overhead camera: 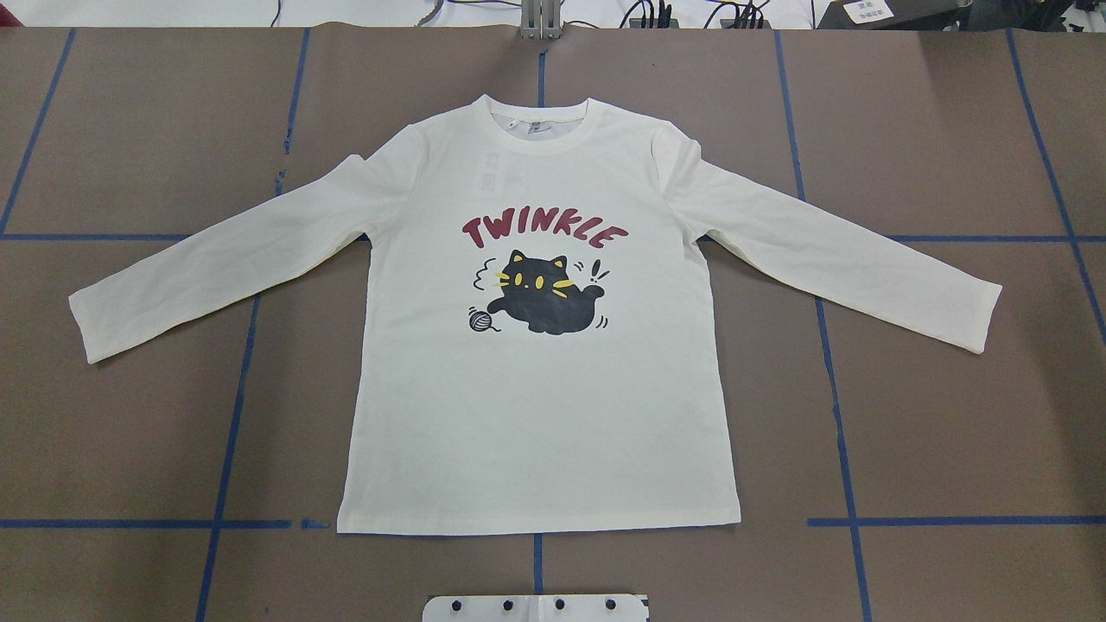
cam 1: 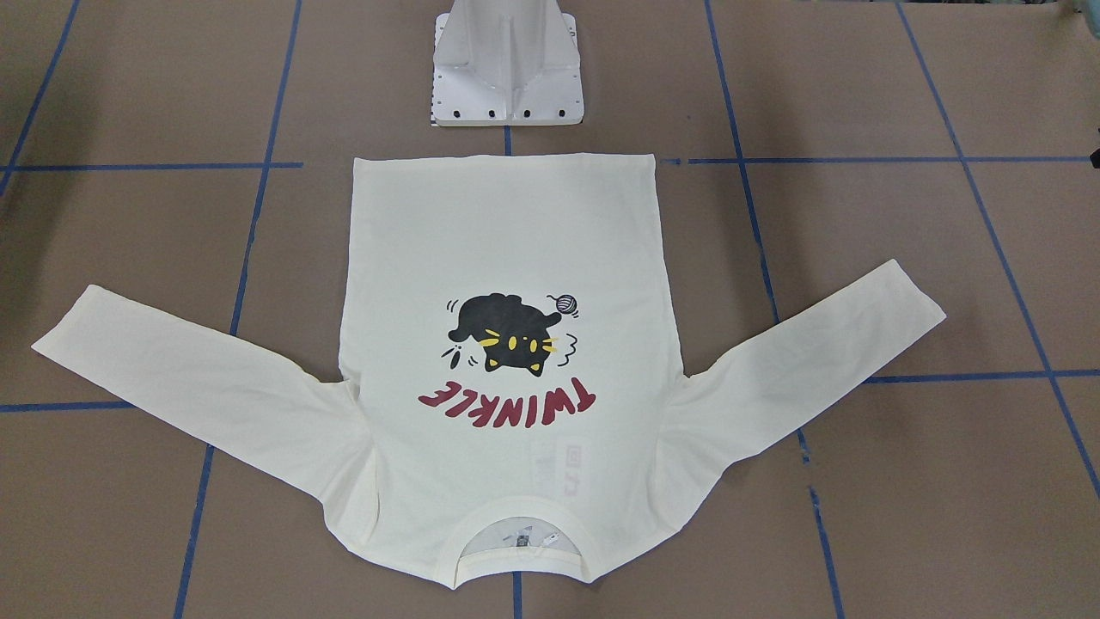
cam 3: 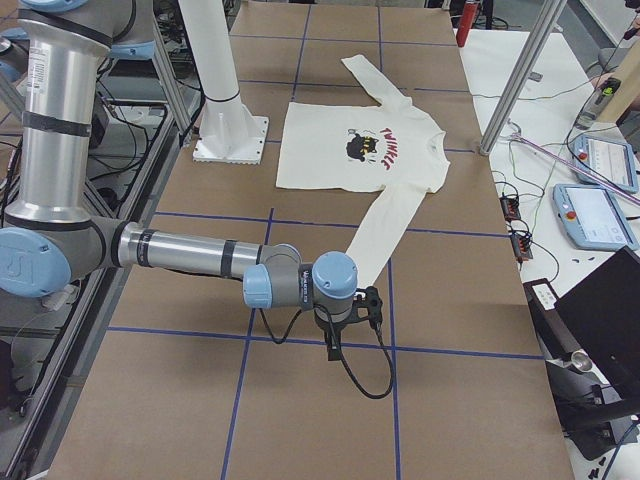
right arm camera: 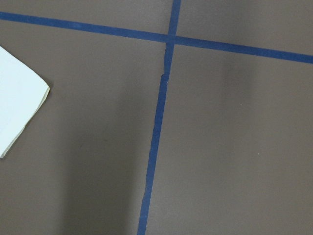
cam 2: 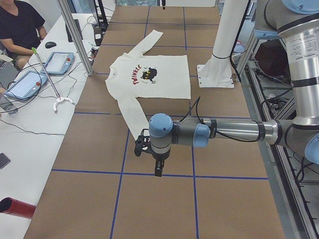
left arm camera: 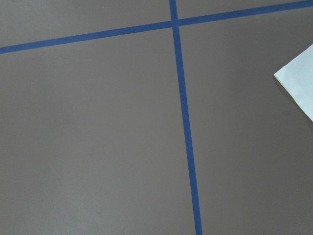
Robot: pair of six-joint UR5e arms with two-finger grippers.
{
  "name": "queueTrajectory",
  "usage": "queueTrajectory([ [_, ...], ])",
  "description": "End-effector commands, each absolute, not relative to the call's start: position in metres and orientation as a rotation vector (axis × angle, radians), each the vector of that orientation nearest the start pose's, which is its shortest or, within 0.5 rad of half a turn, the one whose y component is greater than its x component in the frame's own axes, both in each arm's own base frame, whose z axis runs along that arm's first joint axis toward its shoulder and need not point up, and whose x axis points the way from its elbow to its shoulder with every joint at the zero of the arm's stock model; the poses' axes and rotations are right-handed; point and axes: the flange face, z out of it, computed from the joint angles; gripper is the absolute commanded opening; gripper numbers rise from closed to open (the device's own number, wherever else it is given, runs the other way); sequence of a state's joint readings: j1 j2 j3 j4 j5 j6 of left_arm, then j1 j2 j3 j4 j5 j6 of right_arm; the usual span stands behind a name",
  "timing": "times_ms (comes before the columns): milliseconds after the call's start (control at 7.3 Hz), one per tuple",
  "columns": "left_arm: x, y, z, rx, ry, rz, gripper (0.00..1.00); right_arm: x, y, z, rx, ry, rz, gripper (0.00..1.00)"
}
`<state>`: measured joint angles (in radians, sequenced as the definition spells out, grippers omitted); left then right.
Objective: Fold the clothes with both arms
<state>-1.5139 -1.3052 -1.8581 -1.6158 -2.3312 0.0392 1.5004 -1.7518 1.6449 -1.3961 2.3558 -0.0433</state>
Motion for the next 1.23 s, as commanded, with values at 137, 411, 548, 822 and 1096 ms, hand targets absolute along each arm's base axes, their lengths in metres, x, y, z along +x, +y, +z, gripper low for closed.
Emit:
queueTrajectory([
  [137,-0.04,-0.392,0.625,0.07,0.776,0.127,1.0,0.029,-0.419,0.686,0.05,-0.785,-0.146,1.0],
  [411,-0.04,-0.391,0.628,0.053,0.777,0.109,1.0,0.029,-0.419,0.686,0.054,-0.785,-0.144,1.0],
  [548,-0.039,-0.393,0.622,0.072,0.779,0.118,1.0,0.029,-0.42,0.687,0.051,-0.79,-0.134,1.0],
  [822,-0.032,-0.393,0.607,0.093,0.866,0.143,1.0,0.026,-0.422,0.68,0.061,-0.801,-0.143,1.0],
  [1096,-0.031,-0.397,0.595,0.161,0.873,0.172,1.0,0.001,-0.422,0.681,0.104,-0.827,-0.219,1.0],
])
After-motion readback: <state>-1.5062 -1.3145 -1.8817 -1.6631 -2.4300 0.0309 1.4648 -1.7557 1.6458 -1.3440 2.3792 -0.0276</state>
